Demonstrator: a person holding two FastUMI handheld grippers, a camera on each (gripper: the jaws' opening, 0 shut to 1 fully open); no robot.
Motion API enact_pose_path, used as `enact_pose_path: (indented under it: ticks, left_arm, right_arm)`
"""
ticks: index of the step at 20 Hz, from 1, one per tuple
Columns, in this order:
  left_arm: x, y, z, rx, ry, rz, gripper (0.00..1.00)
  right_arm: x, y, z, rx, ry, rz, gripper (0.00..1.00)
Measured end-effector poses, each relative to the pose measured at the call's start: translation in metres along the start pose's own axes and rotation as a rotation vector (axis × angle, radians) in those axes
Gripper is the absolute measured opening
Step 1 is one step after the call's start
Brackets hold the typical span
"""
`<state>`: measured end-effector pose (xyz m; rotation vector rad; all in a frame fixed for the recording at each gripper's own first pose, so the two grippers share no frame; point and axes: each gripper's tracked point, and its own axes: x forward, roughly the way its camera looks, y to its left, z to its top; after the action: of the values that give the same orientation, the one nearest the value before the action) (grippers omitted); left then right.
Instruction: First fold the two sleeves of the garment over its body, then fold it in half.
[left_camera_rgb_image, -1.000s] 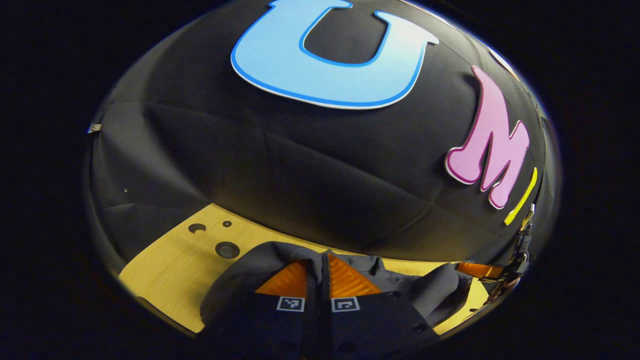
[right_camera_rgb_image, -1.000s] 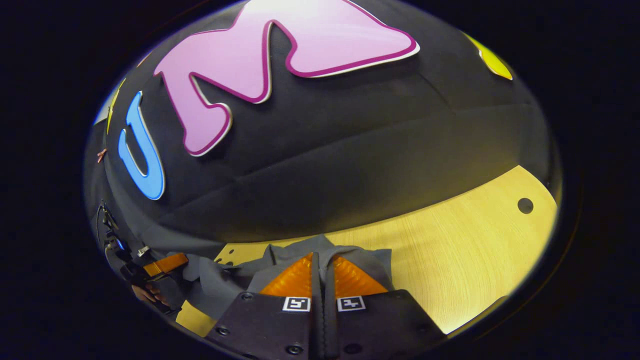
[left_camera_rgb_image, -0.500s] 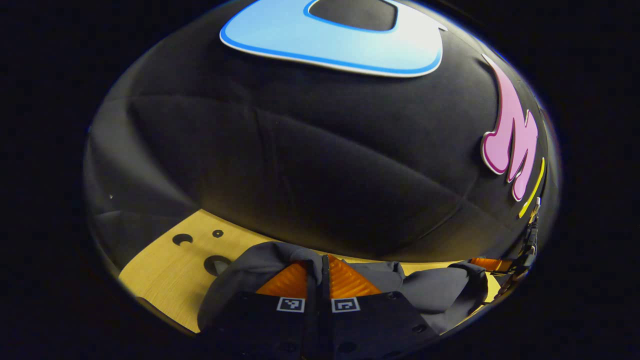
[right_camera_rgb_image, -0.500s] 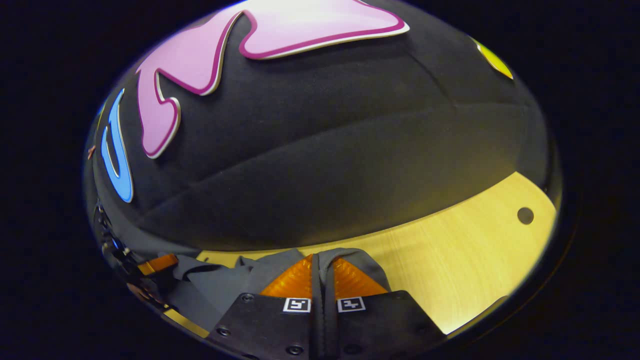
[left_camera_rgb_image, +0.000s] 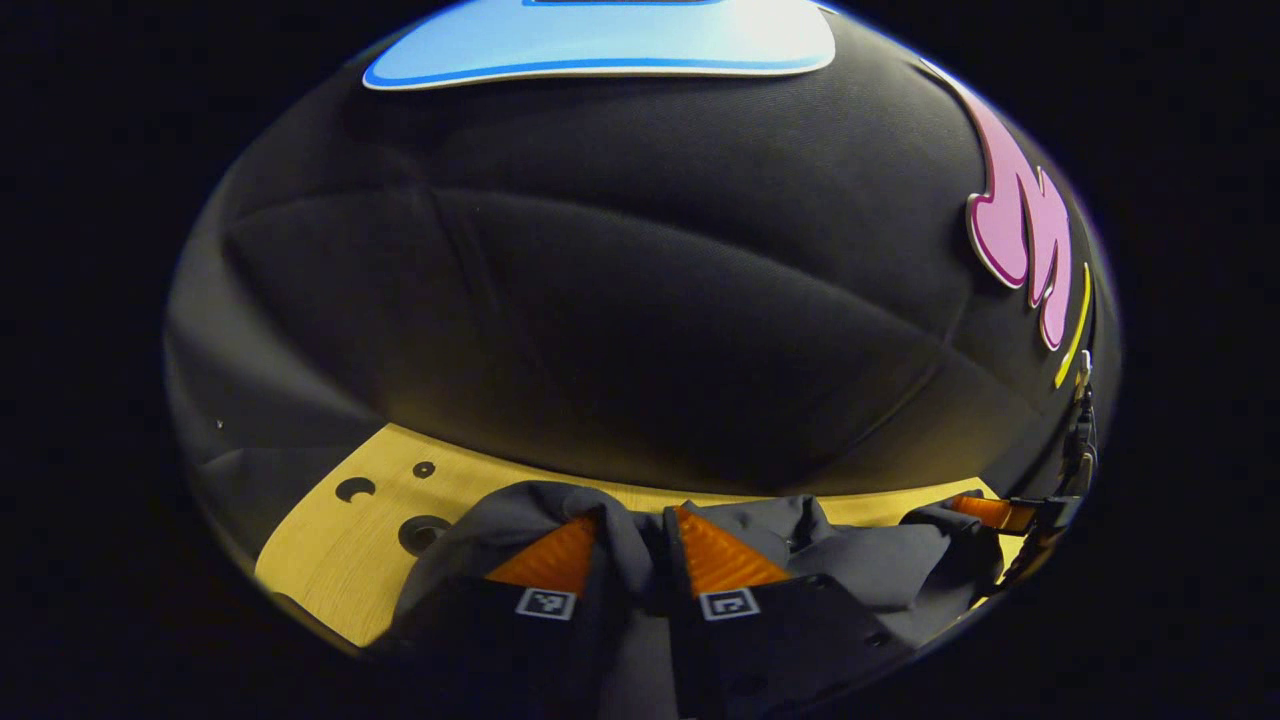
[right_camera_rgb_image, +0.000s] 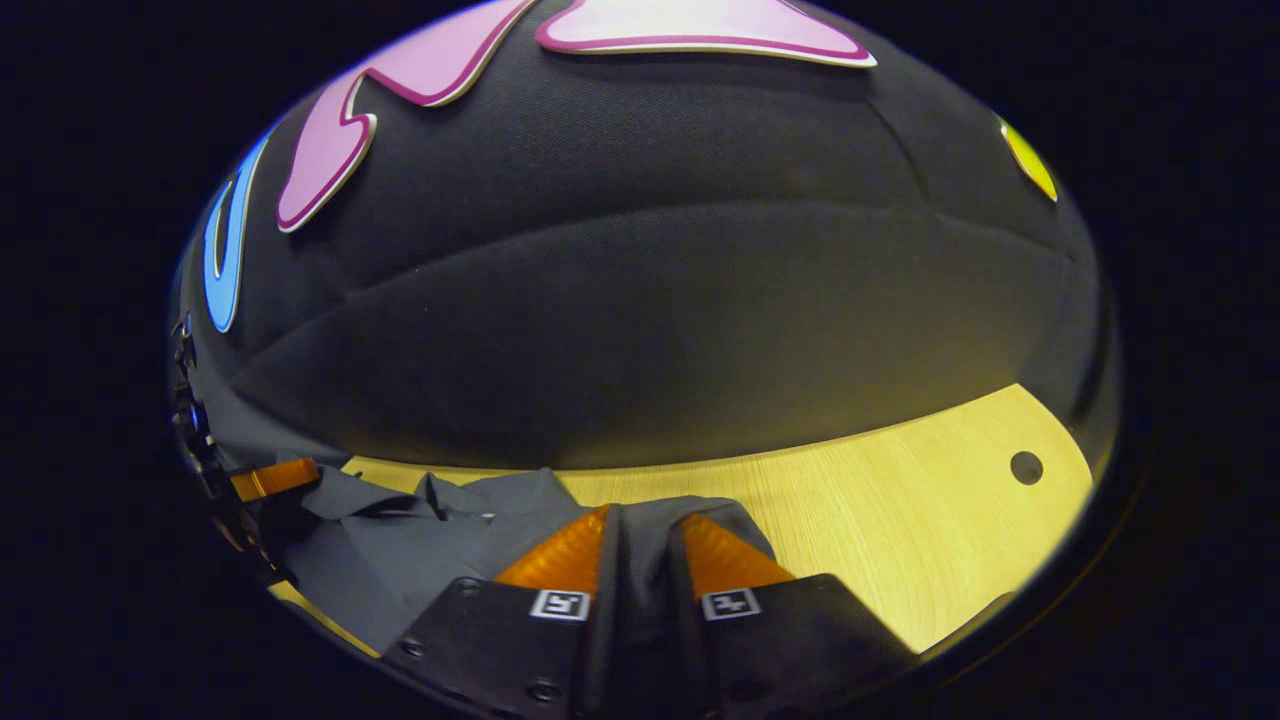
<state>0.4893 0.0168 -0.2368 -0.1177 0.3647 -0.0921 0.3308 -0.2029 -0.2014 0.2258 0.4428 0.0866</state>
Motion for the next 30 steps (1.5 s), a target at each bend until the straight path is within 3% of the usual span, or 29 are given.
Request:
enact_pose_path:
  ticks: [2, 3, 4, 5, 7, 12, 19, 25, 30]
  left_arm:
    - [-0.008, 0.004, 0.012, 0.016, -0.024, 0.034, 0.5]
    - [-0.013, 0.007, 0.019, 0.024, -0.032, 0.046, 0.64]
    - [-0.021, 0.009, 0.024, 0.029, -0.04, 0.05, 0.72]
    - [-0.03, 0.008, 0.03, 0.028, -0.048, 0.05, 0.72]
    - [-0.054, 0.008, 0.045, 0.027, -0.064, 0.054, 0.93]
    - [-0.149, 0.002, 0.09, 0.027, -0.191, 0.078, 0.96]
    - [-0.327, -0.019, 0.129, -0.007, -0.356, 0.05, 0.96]
    - [-0.461, -0.027, 0.107, 0.014, -0.42, 0.062, 0.96]
    - [-0.538, -0.034, 0.073, 0.026, -0.425, 0.08, 0.95]
  right_arm:
    - [-0.012, 0.001, 0.008, -0.038, -0.011, -0.009, 0.58]
    - [-0.018, 0.0, 0.013, -0.057, -0.019, -0.016, 0.71]
    - [-0.023, -0.001, 0.02, -0.072, -0.028, -0.022, 0.77]
    - [-0.029, -0.002, 0.025, -0.088, -0.039, -0.033, 0.94]
    - [-0.052, -0.001, 0.04, -0.12, -0.075, -0.044, 0.98]
    - [-0.138, 0.003, 0.068, -0.269, -0.156, -0.152, 1.0]
    - [-0.292, 0.063, 0.072, -0.261, -0.227, -0.104, 0.98]
    - [-0.407, 0.085, 0.056, -0.29, -0.253, -0.088, 0.97]
    - [-0.478, 0.084, 0.029, -0.184, -0.245, -0.097, 0.97]
